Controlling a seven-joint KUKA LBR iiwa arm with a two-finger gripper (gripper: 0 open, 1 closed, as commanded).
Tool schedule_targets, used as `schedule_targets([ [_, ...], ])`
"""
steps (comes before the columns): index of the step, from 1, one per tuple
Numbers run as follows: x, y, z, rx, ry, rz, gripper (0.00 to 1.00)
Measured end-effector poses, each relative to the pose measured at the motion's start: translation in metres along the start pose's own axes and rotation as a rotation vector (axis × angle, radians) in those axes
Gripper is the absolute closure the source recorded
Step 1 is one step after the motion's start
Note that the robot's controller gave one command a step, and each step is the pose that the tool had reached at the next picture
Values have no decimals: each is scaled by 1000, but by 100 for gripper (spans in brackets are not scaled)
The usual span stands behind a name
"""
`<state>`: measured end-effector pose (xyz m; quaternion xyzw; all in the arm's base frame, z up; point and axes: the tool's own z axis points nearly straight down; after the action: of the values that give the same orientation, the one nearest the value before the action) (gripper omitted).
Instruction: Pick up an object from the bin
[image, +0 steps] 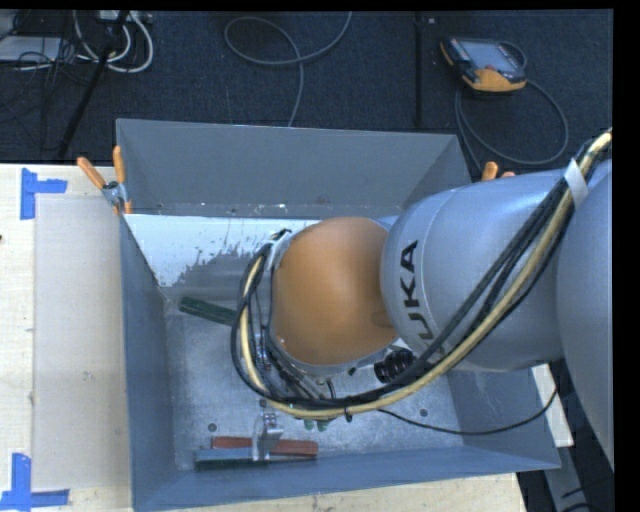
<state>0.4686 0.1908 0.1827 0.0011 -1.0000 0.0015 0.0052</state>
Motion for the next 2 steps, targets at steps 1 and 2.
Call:
schedule_targets([
  [1, -2, -1, -4, -2, -8, 5, 0],
  [2, -8, 1, 77, -4, -12, 70, 0],
])
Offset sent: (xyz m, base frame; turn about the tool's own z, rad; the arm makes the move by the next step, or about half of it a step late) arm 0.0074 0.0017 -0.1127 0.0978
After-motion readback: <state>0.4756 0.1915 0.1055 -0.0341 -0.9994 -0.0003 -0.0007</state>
